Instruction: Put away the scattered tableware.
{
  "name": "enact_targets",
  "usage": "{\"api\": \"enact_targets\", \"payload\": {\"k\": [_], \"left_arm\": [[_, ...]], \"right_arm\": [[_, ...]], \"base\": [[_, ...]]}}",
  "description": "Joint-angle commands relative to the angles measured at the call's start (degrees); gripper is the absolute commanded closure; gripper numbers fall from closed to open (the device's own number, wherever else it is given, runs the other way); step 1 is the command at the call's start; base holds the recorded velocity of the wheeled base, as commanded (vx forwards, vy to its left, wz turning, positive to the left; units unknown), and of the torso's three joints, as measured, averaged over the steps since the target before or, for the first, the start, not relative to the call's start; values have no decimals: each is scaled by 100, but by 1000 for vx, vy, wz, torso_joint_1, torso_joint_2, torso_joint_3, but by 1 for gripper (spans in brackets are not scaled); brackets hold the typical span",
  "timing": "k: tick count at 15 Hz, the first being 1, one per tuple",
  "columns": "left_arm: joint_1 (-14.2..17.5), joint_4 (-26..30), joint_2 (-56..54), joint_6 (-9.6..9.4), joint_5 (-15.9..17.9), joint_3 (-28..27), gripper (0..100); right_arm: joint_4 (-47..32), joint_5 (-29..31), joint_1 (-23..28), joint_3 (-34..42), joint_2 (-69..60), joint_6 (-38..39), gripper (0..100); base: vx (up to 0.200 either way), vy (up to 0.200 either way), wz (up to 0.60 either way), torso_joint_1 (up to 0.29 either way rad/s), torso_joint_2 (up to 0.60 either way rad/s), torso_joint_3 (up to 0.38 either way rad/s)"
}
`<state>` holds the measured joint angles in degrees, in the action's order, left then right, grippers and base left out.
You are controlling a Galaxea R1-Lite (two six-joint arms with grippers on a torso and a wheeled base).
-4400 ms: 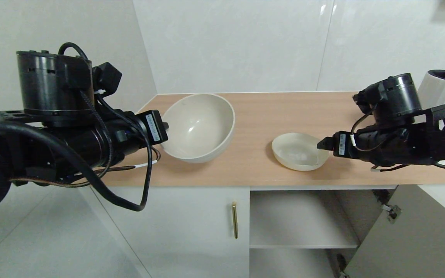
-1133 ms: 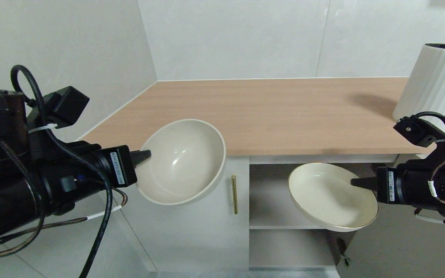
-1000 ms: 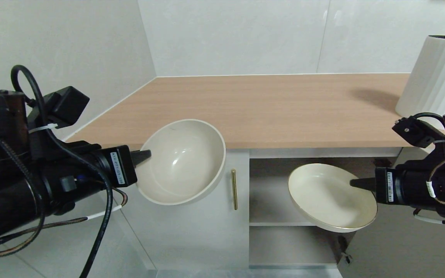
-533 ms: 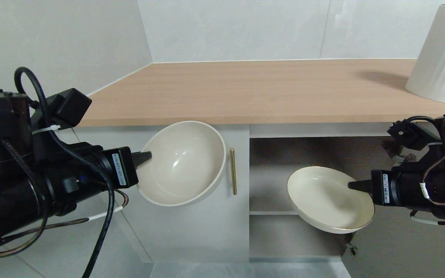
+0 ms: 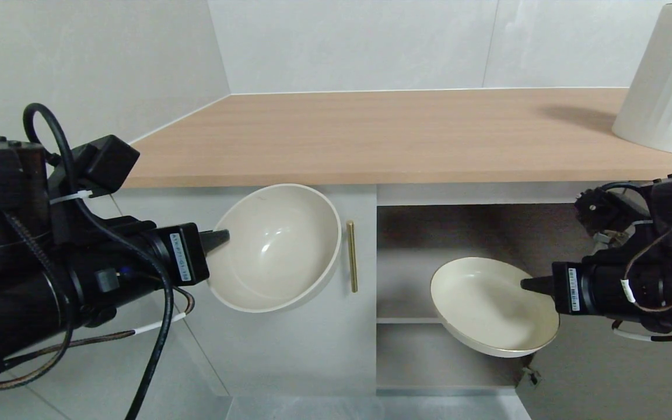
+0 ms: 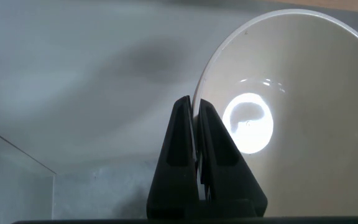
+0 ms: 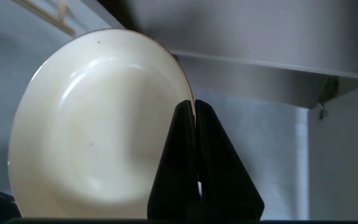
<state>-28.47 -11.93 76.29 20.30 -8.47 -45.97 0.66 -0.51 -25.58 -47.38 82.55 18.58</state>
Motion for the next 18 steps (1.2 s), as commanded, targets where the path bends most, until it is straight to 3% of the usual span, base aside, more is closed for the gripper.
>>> {"api": "enact_targets", "payload": {"k": [1,4,9,15,18], "left_arm": [[-1,-2,9,1,3,0,100],[-1,-2,9,1,3,0,100],[-1,-2,18,1,3,0,100],[-1,-2,44,1,-5,0,100],[-1,-2,44,1,-5,0,100]], "right_arm": [[-4,-2,-9,89,314,-206,100],[4,-2,-132,326,920,-733,100],[382,7,-193,318,1984,-680,100],[1507,201,53,-52,3214,594,100],[1894,385,352,-298,3706,876,100]], "base": [[0,0,0,0,0,0],[0,0,0,0,0,0],[0,0,0,0,0,0],[0,0,0,0,0,0],[0,0,0,0,0,0]]}}
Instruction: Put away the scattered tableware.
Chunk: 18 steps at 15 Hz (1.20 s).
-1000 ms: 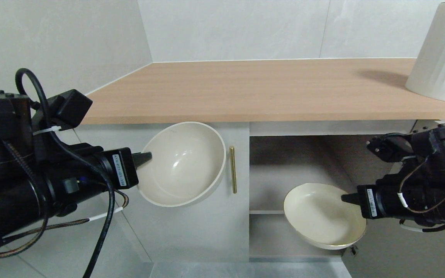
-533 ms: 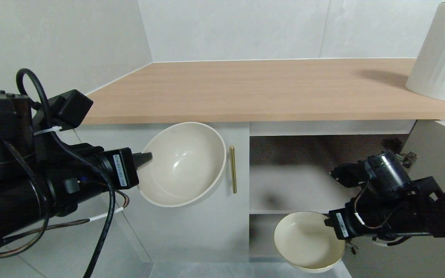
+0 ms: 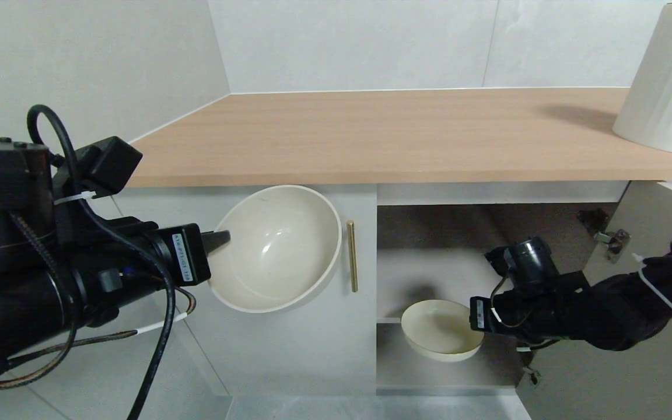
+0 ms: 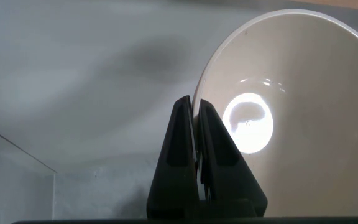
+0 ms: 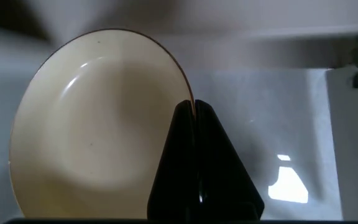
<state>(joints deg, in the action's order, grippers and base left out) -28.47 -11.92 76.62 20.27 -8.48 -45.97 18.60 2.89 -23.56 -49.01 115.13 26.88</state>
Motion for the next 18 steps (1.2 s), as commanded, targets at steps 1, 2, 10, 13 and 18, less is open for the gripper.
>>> {"api": "enact_targets", "payload": {"k": [1,2,10,13,18], "left_arm": [[-1,-3,11,3,-4,0,100],[-1,-3,11,3,-4,0,100],[-54,-3,99,3,-4,27,100],[-54,-3,108,3,-4,44,100],[-54,-3,108,3,-4,44,100]], "right_arm": [[249,98,194,-179,581,89,100],[539,256,212,-206,801,248,100],[1998,1399,432,-584,1820,239,100],[1998,1610,537,-812,1970,230,100],[1998,1917,669,-1190,2181,230,100]], "base": [[0,0,0,0,0,0],[0,0,0,0,0,0],[0,0,0,0,0,0],[0,0,0,0,0,0],[0,0,0,0,0,0]]}}
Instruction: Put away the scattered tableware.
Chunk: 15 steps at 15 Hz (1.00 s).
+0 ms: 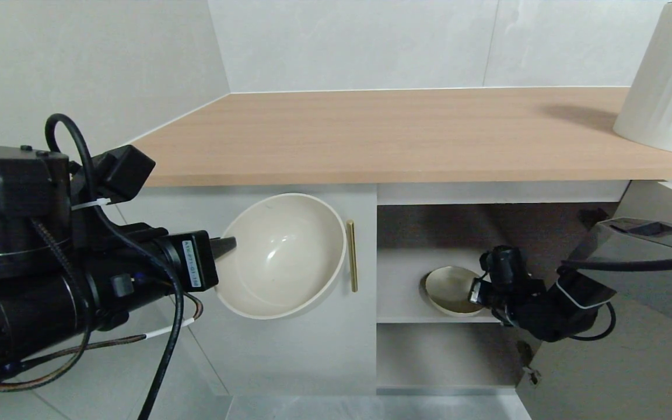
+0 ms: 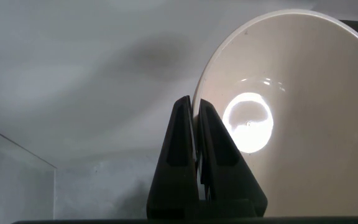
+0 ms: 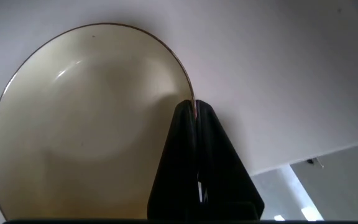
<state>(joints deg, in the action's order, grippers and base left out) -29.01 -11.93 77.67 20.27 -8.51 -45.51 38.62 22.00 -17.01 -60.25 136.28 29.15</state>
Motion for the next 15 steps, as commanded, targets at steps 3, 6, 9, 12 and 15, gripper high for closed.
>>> {"api": "enact_targets", "payload": {"k": [3,6,9,12,15], "left_arm": [[1,-2,38,3,-2,-2,100],[1,-2,47,3,-2,-2,100],[1,-2,47,3,-2,-2,100],[1,-2,73,3,-2,-2,100],[1,-11,117,3,-2,7,100]], "right_arm": [[5,58,22,-172,101,12,100],[5,94,13,-224,136,12,100],[40,155,22,-224,136,12,100],[172,155,22,-207,118,12,0],[172,137,-40,92,-304,12,0]], "base": [[0,0,0,0,0,0],[0,0,0,0,0,0],[0,0,0,0,0,0],[0,0,0,0,0,0],[0,0,0,0,0,0]]}}
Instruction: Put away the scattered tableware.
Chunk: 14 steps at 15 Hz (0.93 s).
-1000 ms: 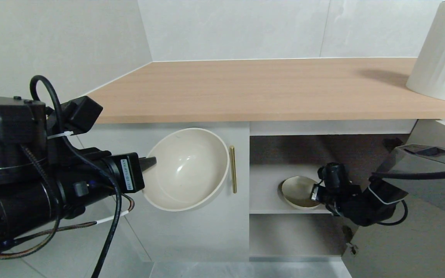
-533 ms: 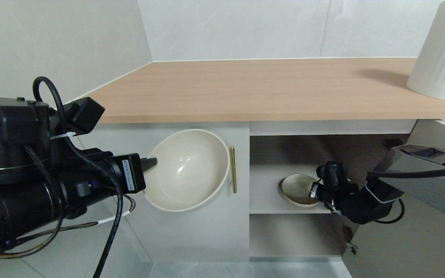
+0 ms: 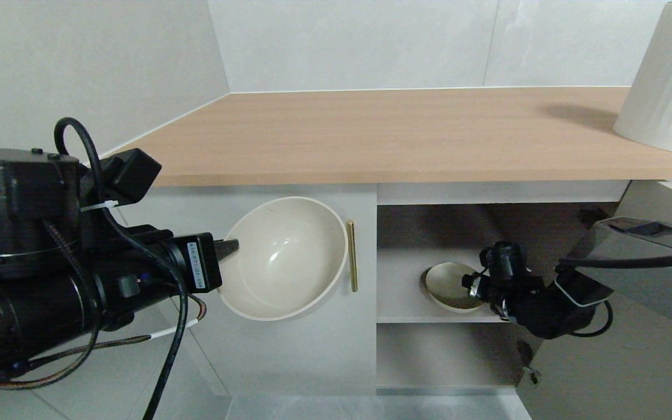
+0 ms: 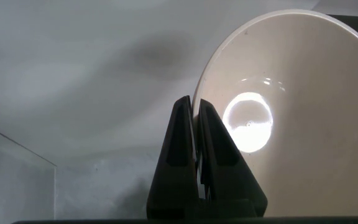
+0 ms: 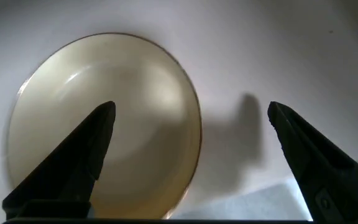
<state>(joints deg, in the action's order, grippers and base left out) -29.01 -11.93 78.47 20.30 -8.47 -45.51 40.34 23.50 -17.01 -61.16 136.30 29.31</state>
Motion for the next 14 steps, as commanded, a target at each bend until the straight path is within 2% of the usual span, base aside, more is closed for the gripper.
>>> {"api": "enact_targets", "payload": {"k": [1,3,6,7,8,9,10,11,14], "left_arm": [[1,-11,89,1,-5,7,100],[-104,-28,256,1,-5,60,100],[-377,-63,652,-8,-5,77,100],[-474,-204,810,-52,-23,139,100],[-509,-274,854,-96,-32,183,100],[-597,-529,995,-298,-32,350,100],[-623,-600,1030,-342,-32,394,100],[-852,-854,1162,-448,-67,525,100],[-1054,-925,1487,-456,-454,517,100]], "right_arm": [[0,-12,-154,386,-473,-21,0],[-26,-56,-462,711,-913,-57,0],[-61,-601,-1077,1713,-1888,-883,0],[-70,-1006,-1314,2073,-2301,-1138,0],[-70,-1129,-1384,2205,-2459,-1234,0],[-88,-1427,-1543,2486,-2943,-1472,0],[-123,-1454,-1569,2495,-3039,-1498,0],[-562,-1471,-1666,2460,-3514,-1507,0],[-1626,-1867,-2000,2205,-4446,-1498,0]], "base": [[0,0,0,0,0,0],[0,0,0,0,0,0],[0,0,0,0,0,0],[0,0,0,0,0,0],[0,0,0,0,0,0],[0,0,0,0,0,0],[0,0,0,0,0,0],[0,0,0,0,0,0],[0,0,0,0,0,0]]}}
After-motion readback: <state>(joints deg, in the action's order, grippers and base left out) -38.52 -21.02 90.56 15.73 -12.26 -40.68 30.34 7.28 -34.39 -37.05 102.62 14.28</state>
